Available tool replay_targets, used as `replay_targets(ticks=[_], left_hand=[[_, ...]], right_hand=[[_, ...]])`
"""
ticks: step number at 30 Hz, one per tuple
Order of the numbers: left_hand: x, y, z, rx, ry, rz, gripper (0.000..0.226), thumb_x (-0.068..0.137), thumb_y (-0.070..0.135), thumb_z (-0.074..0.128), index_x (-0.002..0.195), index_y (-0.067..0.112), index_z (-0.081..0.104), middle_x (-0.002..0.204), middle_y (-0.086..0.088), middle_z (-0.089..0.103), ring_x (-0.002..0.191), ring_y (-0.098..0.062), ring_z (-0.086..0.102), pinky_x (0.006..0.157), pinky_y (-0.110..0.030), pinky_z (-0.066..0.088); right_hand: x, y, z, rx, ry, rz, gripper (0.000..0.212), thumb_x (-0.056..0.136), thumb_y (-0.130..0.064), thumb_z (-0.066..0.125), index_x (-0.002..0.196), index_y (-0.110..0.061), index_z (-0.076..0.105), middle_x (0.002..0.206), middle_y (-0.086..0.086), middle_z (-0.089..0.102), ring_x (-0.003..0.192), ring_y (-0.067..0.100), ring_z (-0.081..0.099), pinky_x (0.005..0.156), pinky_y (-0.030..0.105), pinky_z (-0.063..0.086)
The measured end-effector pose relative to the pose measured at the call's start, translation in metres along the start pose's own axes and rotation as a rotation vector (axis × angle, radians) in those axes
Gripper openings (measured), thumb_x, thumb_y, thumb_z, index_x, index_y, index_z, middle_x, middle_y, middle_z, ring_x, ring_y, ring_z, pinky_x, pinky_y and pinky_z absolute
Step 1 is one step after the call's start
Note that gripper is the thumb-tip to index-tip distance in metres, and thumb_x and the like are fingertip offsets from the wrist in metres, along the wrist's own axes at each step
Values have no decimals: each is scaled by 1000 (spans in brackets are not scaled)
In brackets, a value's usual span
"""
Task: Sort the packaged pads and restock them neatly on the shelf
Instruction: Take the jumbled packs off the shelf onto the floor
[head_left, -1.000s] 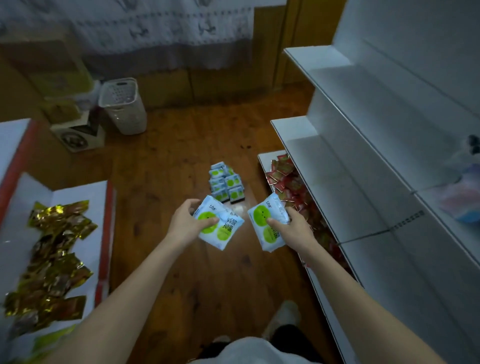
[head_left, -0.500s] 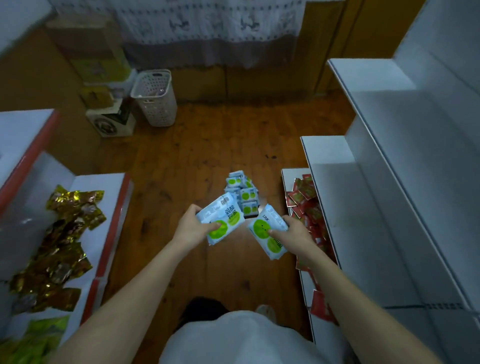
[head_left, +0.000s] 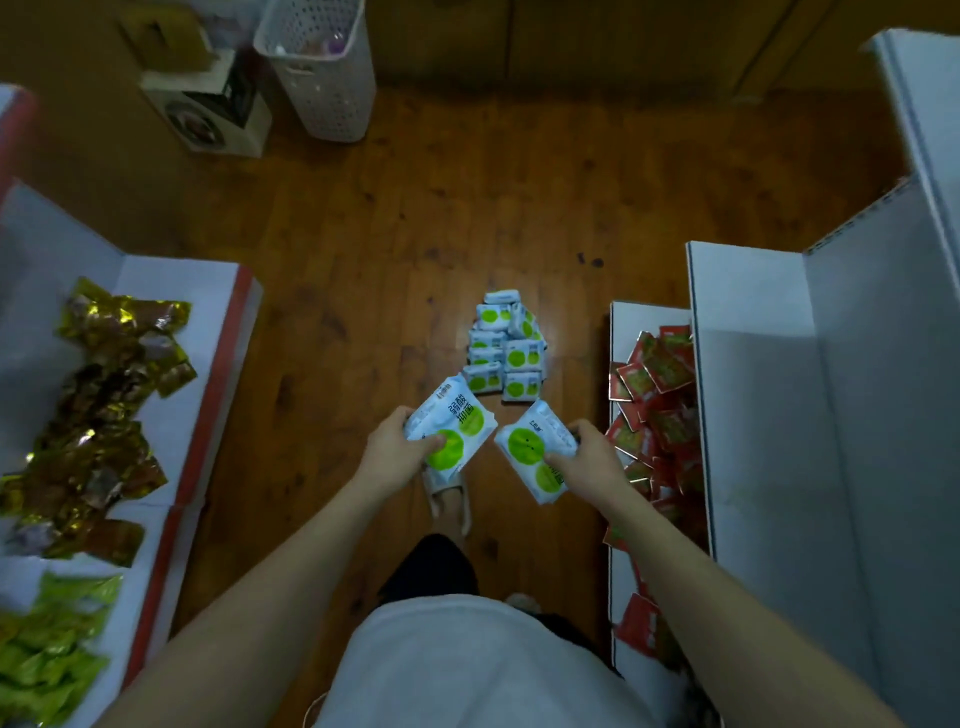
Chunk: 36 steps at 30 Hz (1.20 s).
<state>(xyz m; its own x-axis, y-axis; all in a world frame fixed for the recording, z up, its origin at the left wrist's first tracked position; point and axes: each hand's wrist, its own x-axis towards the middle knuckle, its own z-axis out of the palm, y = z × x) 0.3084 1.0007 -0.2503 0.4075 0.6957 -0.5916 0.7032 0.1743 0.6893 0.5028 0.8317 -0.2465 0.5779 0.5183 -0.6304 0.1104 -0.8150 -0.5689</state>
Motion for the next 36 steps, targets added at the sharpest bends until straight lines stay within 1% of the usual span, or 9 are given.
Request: replay_targets(ticks=[9,13,16,20,22,26,30,33,36], left_hand=[[186,-12,37,114,-57,-119,17,91,34,64,96,20,56,99,-2,66,93,-23,62,76,-35,46],[275,-30,77,45,-37,-159,16,95,28,60,101,16,51,102,-6,63,93,-23,61,73,-30,44],[354,-58,122,-53,-5,-203,25,94,20,62,108,12,43,105,-12,61,95,-28,62,79,-36,51],[459,-101,183,-136,9,-318,33,97,13,58,122,1,40,102,-16,59,61,-17,54,40,-18,45],[507,-128,211,-185,11,-360,37,97,15,58,124,-2,40,115,-22,59,56,-16,58,38,-18,48],[572,-161,257,-264,10,-427,26,100,12,52,120,2,40,116,-21,58,52,-13,65,45,-22,54],[606,-177,284,-161,-47,-427,28,97,11,55,122,-1,47,109,-17,59,73,-26,64,59,-29,60],[615,-199,292,72,-10,-349,58,71,31,68,120,5,56,116,-15,63,103,-34,64,85,-49,57],[606,-193,290,200,-25,-337,55,79,27,74,122,2,52,122,-19,60,120,-36,53,97,-49,48]], right_hand=[[195,7,30,-275,-18,130,33,77,-26,77,107,-16,66,106,14,65,97,34,63,82,40,53],[284,36,57,-413,-103,149,37,81,-36,73,115,-25,66,118,13,59,114,34,50,96,39,37],[363,65,85,-467,-92,127,38,87,-34,70,123,-27,64,128,8,53,122,33,42,97,38,36],[463,111,131,-524,-113,25,39,90,-27,65,129,-25,60,127,7,55,120,33,42,97,38,39],[505,134,155,-536,-147,0,36,91,-23,64,126,-22,61,125,8,57,120,32,43,96,39,40],[564,173,194,-496,-176,10,34,89,-16,65,123,-17,62,118,14,60,123,32,42,93,42,46],[596,200,218,-540,-155,-20,31,88,-16,64,119,-16,63,115,12,59,120,32,40,90,41,42],[605,209,219,-557,-81,-62,34,86,-7,64,119,-12,59,125,12,48,121,33,39,91,39,40],[602,208,213,-518,-66,-73,38,85,-5,65,121,-8,54,128,14,45,118,33,41,90,39,40]])
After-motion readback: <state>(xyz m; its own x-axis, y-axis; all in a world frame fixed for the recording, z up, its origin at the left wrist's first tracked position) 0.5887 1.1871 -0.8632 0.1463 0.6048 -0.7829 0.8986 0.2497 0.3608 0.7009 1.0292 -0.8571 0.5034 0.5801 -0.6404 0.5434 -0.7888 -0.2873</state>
